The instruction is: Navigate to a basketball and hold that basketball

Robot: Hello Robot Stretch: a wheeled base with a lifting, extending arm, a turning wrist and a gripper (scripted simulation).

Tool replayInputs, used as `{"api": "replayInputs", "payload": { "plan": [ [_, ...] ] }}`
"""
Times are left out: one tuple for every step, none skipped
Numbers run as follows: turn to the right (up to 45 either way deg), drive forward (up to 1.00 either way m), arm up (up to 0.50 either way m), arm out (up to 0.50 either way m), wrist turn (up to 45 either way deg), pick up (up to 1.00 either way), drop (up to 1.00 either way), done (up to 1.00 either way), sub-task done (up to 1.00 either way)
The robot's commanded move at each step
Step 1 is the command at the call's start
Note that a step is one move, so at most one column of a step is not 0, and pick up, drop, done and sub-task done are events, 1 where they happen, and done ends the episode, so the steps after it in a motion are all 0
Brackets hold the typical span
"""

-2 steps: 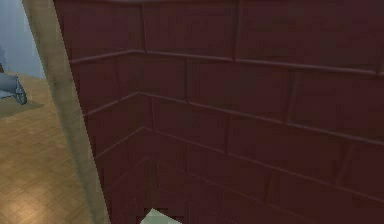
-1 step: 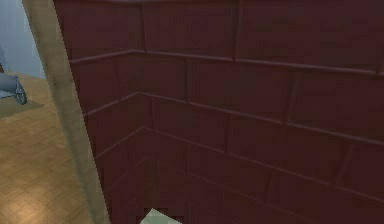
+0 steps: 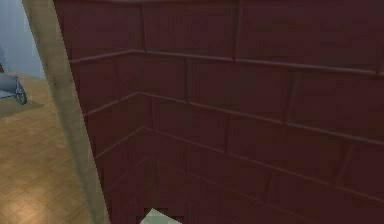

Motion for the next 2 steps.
{"api": "replayInputs", "payload": {
  "plan": [
    [0.0,0.00,0.00,0.26,0.0,0.00,0.00,0.00,0.00],
    [0.0,0.00,0.00,0.00,45.0,0.00,0.00,0.00,0.00]
  ]
}}
